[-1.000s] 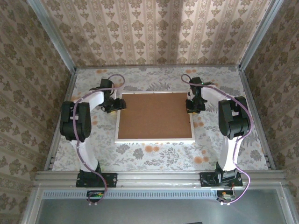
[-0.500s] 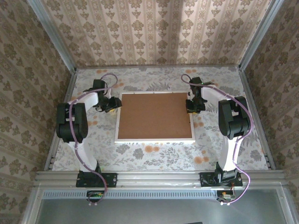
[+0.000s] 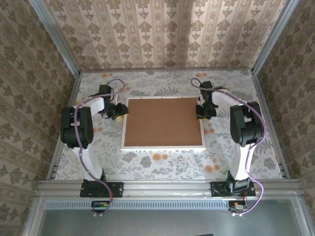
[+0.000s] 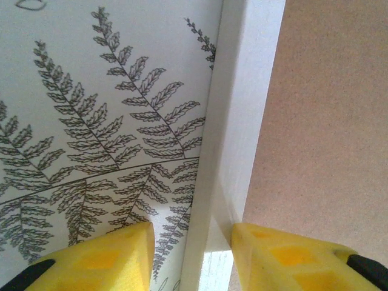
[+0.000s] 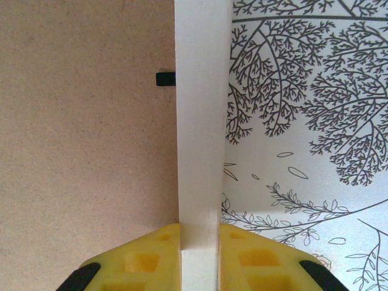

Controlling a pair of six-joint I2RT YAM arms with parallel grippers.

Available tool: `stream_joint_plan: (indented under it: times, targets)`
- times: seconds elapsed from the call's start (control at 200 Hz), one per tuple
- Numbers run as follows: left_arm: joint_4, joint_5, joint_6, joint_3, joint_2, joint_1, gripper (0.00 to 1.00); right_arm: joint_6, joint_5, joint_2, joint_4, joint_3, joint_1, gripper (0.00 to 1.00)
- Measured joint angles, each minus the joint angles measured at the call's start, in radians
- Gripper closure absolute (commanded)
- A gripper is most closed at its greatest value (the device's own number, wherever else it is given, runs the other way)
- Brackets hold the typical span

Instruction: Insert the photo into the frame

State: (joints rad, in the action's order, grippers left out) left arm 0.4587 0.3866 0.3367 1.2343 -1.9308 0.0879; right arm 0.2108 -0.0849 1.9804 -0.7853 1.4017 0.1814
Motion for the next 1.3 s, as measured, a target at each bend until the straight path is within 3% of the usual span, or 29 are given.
stream_joint_plan:
  times: [0.465,1.01,1.3]
  targets:
    - [0.005,0.013,0.000,0.011,-0.012,0.000,0.49,-0.003,0.000,0.000,0.000,0.000,0.000,0.80]
    - [0.129,-0.055,-0.075,0.133,-0.073,0.059,0.53,-0.003,0.000,0.000,0.000,0.000,0.000,0.80]
    - [0.167,-0.100,-0.107,0.164,-0.084,0.081,0.61,-0.003,0.000,0.000,0.000,0.000,0.000,0.80]
